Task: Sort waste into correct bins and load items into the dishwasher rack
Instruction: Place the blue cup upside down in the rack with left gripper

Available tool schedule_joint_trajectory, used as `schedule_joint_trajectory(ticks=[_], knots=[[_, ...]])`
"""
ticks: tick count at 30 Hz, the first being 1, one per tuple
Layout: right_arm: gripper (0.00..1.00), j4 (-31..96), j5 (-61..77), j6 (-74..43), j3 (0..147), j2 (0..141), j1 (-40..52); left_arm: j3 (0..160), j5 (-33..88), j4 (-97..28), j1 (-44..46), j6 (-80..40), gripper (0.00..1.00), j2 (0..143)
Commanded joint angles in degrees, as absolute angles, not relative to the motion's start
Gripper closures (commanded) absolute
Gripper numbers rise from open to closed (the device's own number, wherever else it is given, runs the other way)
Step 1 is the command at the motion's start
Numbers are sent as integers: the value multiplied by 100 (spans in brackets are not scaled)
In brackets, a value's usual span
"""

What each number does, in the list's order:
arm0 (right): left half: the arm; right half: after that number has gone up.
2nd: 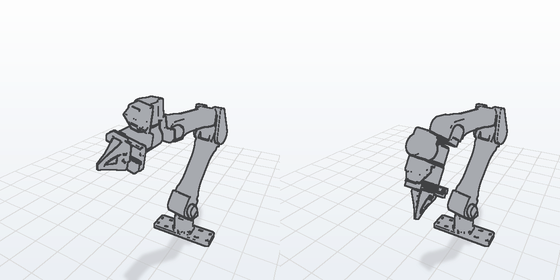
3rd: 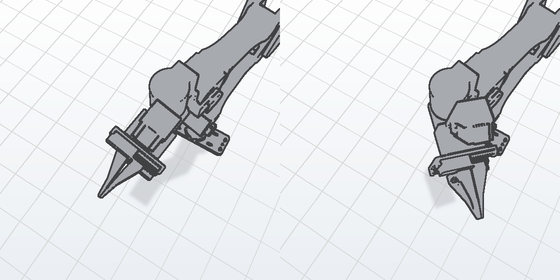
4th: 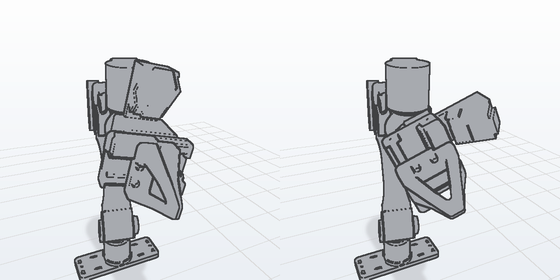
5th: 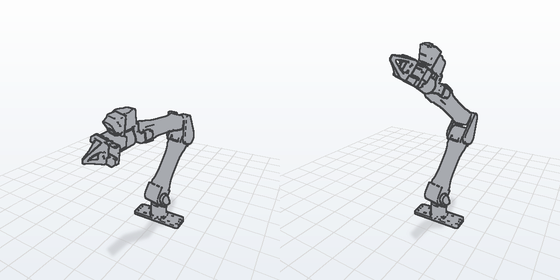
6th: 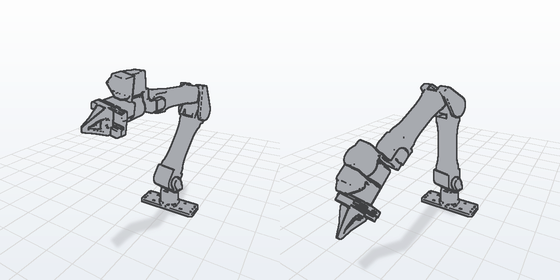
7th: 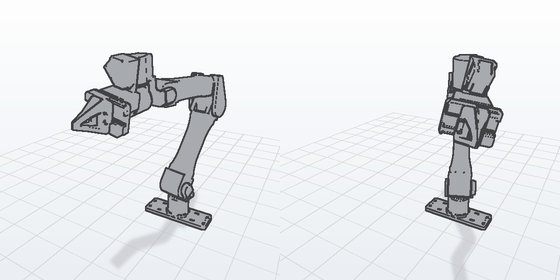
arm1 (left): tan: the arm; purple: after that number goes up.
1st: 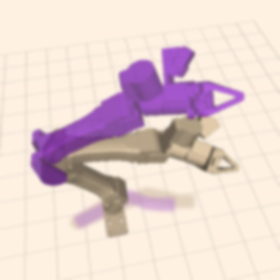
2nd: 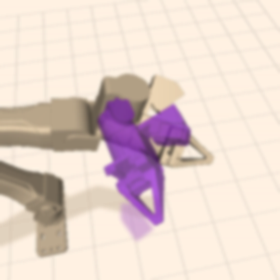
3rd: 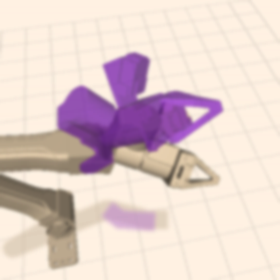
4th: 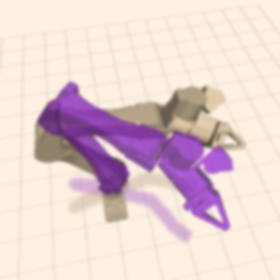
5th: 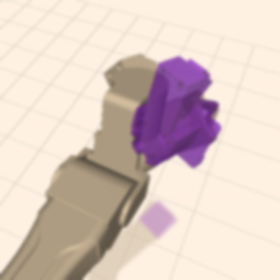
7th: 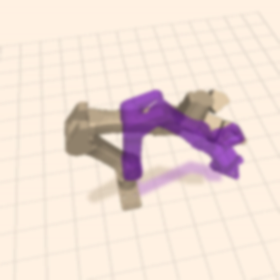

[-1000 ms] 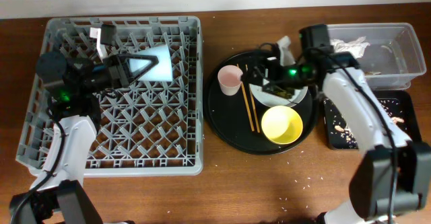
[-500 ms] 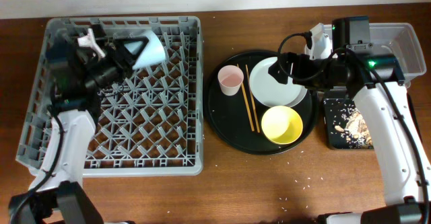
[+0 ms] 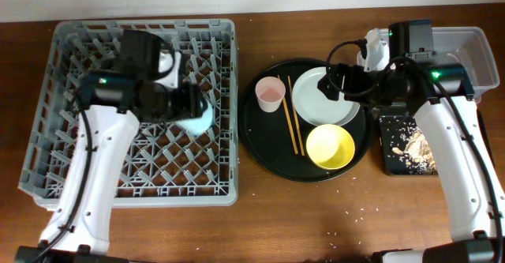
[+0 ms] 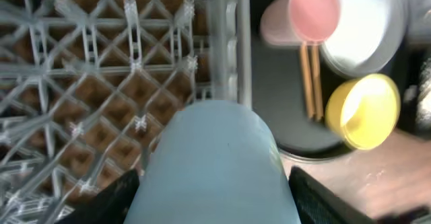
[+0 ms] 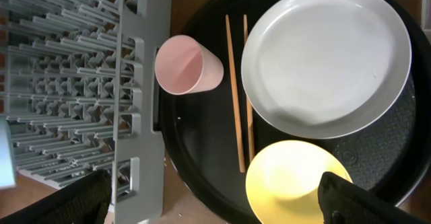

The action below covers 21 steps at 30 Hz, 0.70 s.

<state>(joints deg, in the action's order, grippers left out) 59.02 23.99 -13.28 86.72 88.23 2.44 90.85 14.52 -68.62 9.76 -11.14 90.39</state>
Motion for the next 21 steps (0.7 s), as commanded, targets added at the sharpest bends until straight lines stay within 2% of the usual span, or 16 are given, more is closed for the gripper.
schedule_joint_trajectory(ticks=[1,14,17,21], knots=[[2,5970,2329,-1238,8755,8774,217,9126,687,-7199,1413,-696,56,9065],[1,6093,2329,-1238,8755,8781,222,8702,405,-7102,1981,-698,56,9959],[1,6090,2327,-1238,8755,8785,222,8702,405,-7251,2106,-698,61,10143],[1,6090,2329,-1238,8755,8785,222,8702,403,-7369,2165,-701,62,10156]])
